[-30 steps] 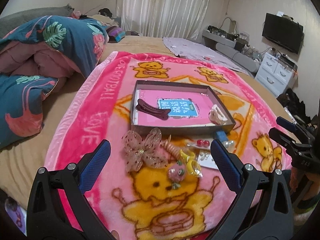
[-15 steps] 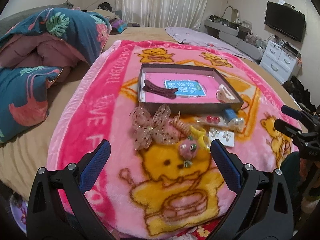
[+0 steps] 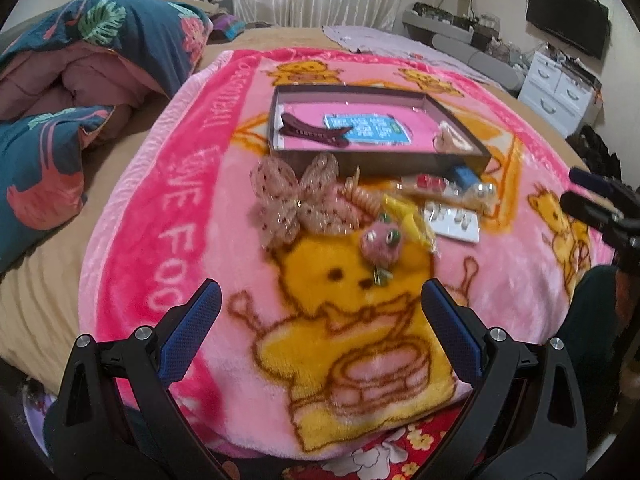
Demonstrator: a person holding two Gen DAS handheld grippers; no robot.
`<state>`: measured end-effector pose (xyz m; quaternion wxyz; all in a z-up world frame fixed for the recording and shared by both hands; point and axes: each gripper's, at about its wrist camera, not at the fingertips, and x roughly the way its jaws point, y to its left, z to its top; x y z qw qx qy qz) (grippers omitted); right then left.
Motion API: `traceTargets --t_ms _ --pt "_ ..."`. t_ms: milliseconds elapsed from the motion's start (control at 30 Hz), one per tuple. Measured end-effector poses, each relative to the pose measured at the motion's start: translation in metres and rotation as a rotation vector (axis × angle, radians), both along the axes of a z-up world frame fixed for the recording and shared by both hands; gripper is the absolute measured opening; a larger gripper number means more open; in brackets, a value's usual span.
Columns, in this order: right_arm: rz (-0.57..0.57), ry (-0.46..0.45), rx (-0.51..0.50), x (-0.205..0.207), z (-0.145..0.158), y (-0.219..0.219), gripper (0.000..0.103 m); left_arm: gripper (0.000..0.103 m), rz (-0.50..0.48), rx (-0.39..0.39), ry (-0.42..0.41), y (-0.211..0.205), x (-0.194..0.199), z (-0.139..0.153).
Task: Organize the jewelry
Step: 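Move both tools back over the remaining accessories, then grasp the pink pompom clip with the left tool while the right tool grasps the bagged red beads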
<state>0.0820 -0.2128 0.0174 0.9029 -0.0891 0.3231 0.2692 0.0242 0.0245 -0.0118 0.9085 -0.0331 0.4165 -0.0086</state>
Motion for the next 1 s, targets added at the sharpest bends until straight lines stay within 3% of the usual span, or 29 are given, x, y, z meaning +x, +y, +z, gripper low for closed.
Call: traceTargets --t_ms 400,667,833,1000 --pt "0.037 0.043 -0.034 0.008 -0.02 0.011 0.093 0.092 -0.08 0.044 0.055 -0.023 0.015 -0.031" --pt "0.054 0.051 -0.037 0.017 -0.026 0.017 0.094 0.076 -0.107 0.041 0.068 -0.034 0.046 -0.043" --pt "0.069 0.054 -0.053 0.032 -0.025 0.025 0.093 0.076 -0.133 0.082 0.077 -0.045 0.065 -0.048" --pt "0.091 0.058 -0.089 0.047 -0.029 0.037 0.093 0.049 -0.163 0.095 0.078 -0.052 0.078 -0.05"
